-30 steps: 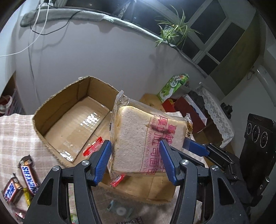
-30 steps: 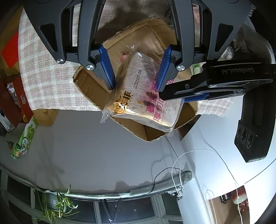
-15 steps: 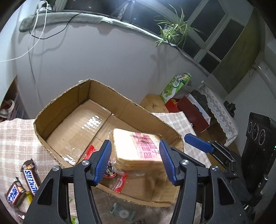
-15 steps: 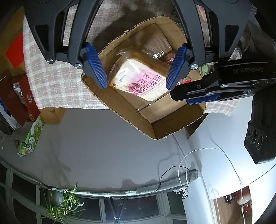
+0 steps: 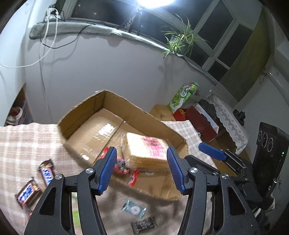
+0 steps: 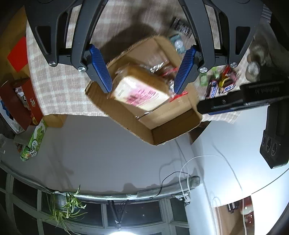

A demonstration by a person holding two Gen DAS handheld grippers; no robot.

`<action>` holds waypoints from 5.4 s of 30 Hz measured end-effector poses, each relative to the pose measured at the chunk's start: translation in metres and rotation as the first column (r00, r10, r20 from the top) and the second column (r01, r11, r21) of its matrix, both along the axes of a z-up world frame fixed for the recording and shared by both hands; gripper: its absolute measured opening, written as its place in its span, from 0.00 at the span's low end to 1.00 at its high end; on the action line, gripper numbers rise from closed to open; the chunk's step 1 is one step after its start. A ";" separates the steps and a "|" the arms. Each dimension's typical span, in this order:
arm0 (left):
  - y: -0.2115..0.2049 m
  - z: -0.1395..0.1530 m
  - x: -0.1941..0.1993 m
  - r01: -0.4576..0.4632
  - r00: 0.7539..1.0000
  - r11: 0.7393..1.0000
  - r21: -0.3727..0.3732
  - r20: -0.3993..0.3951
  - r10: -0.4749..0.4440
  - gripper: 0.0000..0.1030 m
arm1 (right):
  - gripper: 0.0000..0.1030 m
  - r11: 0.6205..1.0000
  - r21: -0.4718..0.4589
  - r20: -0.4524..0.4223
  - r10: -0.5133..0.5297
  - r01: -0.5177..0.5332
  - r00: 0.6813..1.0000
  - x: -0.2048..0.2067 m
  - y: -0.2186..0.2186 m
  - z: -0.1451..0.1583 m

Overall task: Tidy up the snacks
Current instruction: 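Lower the bread loaf into the box and open both grippers, then grasp the black candy packet with the right gripper while the left grasps the green jelly cup, then carry the black packet into the box and open the right gripper while the left drops the green cup there, then move both grippers back toward the remaining snacks on the tablecloth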

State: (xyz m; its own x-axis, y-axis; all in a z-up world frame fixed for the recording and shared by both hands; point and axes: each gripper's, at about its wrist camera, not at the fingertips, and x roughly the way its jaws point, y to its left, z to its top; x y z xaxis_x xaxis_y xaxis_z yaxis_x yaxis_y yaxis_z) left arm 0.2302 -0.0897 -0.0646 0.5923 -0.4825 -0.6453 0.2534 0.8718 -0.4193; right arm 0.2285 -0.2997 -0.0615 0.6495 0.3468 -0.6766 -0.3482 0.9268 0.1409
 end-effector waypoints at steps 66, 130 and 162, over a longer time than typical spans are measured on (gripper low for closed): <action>0.024 -0.105 -0.065 -0.093 0.994 0.948 0.305 -0.031 0.108 0.38 | 0.21 0.990 -0.092 -0.150 0.094 -0.109 0.984 -0.065 0.058 -0.104; 0.007 -0.048 0.041 -0.082 0.997 0.974 0.209 0.007 0.083 0.39 | 0.32 0.997 -0.045 -0.030 0.054 -0.055 0.998 0.107 0.054 -0.017; 0.014 -0.015 0.008 -0.135 0.990 0.973 0.189 0.072 0.123 0.55 | 0.69 1.000 -0.010 0.073 0.015 -0.014 0.997 0.034 0.026 0.025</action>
